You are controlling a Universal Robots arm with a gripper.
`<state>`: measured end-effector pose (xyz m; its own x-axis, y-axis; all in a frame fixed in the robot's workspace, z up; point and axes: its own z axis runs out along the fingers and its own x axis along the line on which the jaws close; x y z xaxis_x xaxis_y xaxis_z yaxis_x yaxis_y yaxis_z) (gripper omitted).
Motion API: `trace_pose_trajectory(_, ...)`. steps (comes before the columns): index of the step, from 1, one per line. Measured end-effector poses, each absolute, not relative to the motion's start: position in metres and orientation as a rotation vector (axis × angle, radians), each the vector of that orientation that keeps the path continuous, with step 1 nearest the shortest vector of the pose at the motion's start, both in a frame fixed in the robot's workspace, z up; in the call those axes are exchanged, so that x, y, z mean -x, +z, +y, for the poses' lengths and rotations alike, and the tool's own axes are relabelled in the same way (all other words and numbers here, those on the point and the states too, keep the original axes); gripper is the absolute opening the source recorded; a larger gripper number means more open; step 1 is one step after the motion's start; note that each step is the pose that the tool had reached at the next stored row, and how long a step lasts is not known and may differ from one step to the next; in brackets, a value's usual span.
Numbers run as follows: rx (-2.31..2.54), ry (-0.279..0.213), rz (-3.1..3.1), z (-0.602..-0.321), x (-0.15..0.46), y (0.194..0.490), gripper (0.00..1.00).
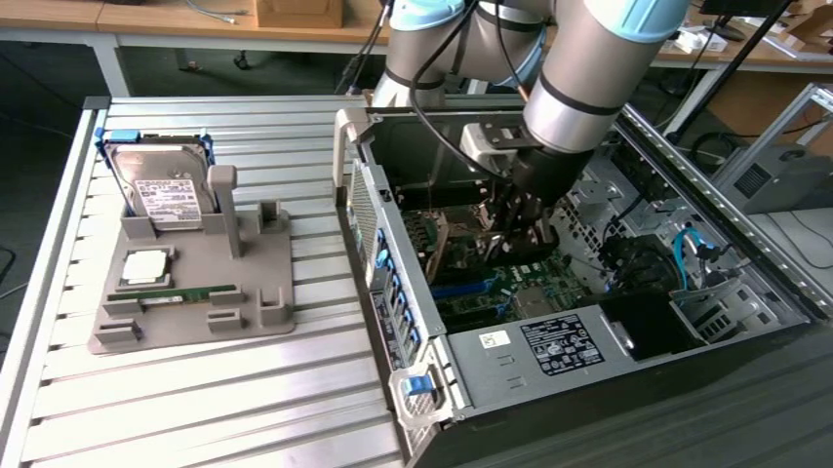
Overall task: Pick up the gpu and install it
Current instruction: 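Insert the gpu into the slot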
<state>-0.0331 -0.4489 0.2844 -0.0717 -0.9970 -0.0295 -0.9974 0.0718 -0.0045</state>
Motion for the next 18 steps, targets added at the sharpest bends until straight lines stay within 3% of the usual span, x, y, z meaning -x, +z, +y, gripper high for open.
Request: trace_pose_trajectory(18,2.123,0.026,2.282,-0.4513,0.0355,0.279,0.3)
